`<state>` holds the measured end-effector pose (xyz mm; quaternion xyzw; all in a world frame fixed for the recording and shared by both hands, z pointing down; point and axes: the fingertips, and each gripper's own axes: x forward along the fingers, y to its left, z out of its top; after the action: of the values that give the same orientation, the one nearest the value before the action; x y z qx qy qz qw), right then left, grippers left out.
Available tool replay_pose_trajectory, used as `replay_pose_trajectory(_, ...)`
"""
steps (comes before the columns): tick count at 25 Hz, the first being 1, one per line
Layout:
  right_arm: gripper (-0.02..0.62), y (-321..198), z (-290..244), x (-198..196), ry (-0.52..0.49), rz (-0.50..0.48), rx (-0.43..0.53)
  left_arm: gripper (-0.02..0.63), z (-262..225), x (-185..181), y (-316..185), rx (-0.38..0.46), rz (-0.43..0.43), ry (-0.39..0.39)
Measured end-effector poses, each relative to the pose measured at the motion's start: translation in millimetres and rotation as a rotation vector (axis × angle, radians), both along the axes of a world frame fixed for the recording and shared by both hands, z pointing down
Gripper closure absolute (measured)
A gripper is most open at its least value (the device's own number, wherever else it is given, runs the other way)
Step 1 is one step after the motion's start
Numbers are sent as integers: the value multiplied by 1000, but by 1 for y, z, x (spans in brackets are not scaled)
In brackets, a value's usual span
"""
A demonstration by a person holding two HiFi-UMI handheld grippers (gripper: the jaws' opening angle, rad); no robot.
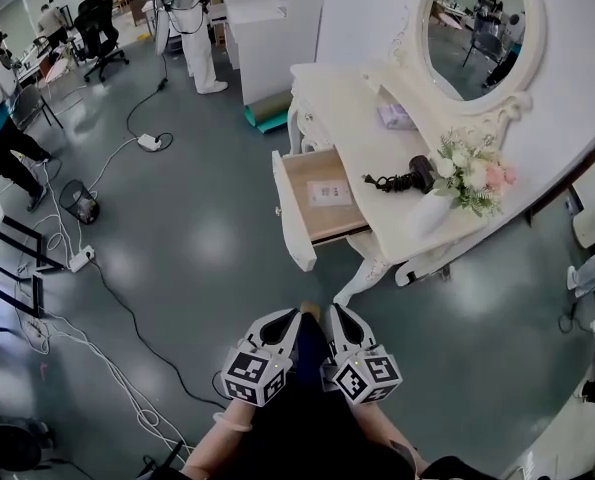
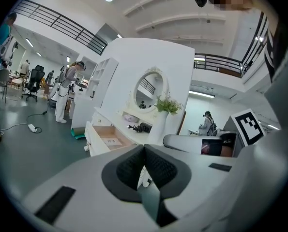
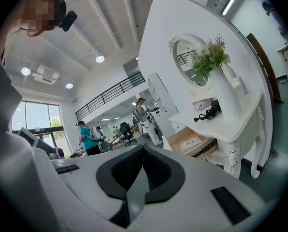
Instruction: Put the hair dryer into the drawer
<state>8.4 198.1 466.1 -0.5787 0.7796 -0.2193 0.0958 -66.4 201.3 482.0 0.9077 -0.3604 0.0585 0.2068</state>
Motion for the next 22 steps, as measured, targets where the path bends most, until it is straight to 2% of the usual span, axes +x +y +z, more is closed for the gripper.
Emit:
replay_pose_trajectory(10, 568, -36, -3, 22, 5, 45, 16, 586, -1, 18, -39, 7, 31, -19)
replay_pose_trajectory(22, 568, -101, -4, 42, 21, 44, -11, 586, -2, 26, -107, 6, 4, -8)
